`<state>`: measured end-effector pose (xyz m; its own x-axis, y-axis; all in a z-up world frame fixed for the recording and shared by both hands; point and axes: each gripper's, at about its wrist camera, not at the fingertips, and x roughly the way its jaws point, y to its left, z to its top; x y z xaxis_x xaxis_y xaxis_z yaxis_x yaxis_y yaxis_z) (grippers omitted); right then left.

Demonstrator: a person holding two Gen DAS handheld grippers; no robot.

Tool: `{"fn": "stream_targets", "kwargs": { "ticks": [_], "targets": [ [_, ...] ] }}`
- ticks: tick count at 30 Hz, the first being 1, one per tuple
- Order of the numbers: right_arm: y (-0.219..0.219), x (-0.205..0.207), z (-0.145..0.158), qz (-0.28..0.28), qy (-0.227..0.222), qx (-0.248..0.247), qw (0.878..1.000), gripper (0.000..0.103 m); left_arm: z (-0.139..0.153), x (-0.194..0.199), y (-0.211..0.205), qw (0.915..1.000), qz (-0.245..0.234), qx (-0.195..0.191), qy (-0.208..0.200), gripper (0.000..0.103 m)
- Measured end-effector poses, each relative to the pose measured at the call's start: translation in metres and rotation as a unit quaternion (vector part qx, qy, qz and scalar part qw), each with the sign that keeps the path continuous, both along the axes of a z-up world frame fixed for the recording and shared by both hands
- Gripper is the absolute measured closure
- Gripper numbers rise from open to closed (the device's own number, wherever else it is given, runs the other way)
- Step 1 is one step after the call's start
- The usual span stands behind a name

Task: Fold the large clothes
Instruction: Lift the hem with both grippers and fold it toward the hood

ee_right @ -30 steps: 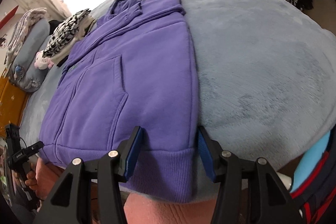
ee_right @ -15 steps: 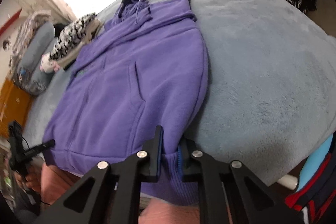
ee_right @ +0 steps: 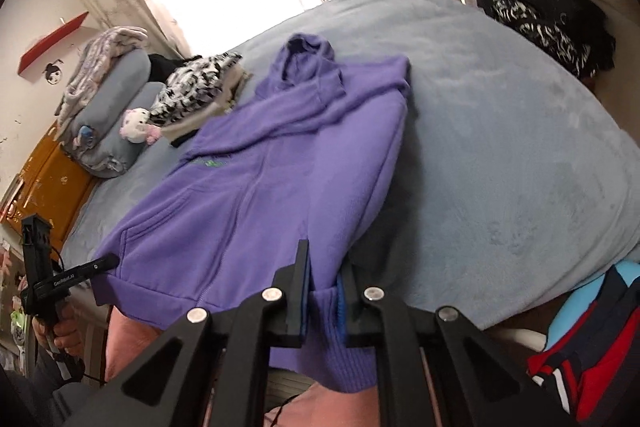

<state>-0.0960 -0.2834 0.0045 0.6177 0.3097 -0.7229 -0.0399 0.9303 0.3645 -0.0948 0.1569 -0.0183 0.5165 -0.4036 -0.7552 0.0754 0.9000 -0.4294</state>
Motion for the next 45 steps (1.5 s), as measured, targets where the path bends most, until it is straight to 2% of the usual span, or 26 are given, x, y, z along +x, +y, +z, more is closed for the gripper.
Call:
{"fn": "stream_targets", "kwargs": {
  "ticks": [4, 8, 13, 18, 26, 33, 37, 39, 40, 41, 43, 45],
  "targets": [
    [-0.012, 0.003, 0.013, -0.013, -0.011, 0.028, 0.999, 0.094, 0.009, 0.005, 0.024, 0.9988, 0.021, -0.044, 0.000, 0.095],
    [-0.031, 0.023, 0.020, -0.054, -0.023, 0.074, 0.996, 0.094, 0.018, 0.028, 0.037, 0.9964, 0.043, -0.072, -0.014, 0.095],
    [-0.052, 0.065, 0.019, -0.097, -0.029, 0.130, 0.986, 0.094, 0.023, 0.074, 0.045, 0.9935, 0.059, -0.095, -0.020, 0.095],
    [-0.057, 0.117, 0.016, -0.113, -0.036, 0.150, 0.982, 0.094, 0.020, 0.131, 0.045, 0.9916, 0.067, -0.108, -0.024, 0.095],
    [-0.062, 0.226, -0.017, -0.138, 0.000, 0.145, 0.980, 0.093, -0.006, 0.254, 0.034, 0.9905, 0.079, -0.113, 0.002, 0.094],
    [-0.068, 0.317, -0.069, -0.161, 0.056, 0.126, 0.977, 0.092, -0.056, 0.355, 0.025, 0.9884, 0.097, -0.109, 0.043, 0.090],
    [-0.068, 0.360, -0.101, -0.162, 0.094, 0.127, 0.974, 0.082, -0.091, 0.391, 0.028, 0.9811, 0.101, -0.137, 0.091, 0.080],
    [-0.071, 0.375, -0.113, -0.163, 0.111, 0.151, 0.969, 0.072, -0.106, 0.407, 0.032, 0.9751, 0.108, -0.159, 0.111, 0.079],
    [-0.072, 0.380, -0.115, -0.161, 0.112, 0.166, 0.966, 0.059, -0.110, 0.412, 0.034, 0.9728, 0.108, -0.169, 0.115, 0.079],
    [-0.074, 0.384, -0.117, -0.159, 0.110, 0.181, 0.964, 0.047, -0.113, 0.417, 0.036, 0.9704, 0.107, -0.181, 0.117, 0.077],
    [-0.077, 0.388, -0.115, -0.156, 0.091, 0.210, 0.961, 0.037, -0.116, 0.422, 0.039, 0.9648, 0.108, -0.211, 0.113, 0.073],
    [-0.077, 0.393, -0.110, -0.151, 0.073, 0.216, 0.962, 0.036, -0.115, 0.425, 0.042, 0.9622, 0.113, -0.228, 0.097, 0.063]
  ]
}}
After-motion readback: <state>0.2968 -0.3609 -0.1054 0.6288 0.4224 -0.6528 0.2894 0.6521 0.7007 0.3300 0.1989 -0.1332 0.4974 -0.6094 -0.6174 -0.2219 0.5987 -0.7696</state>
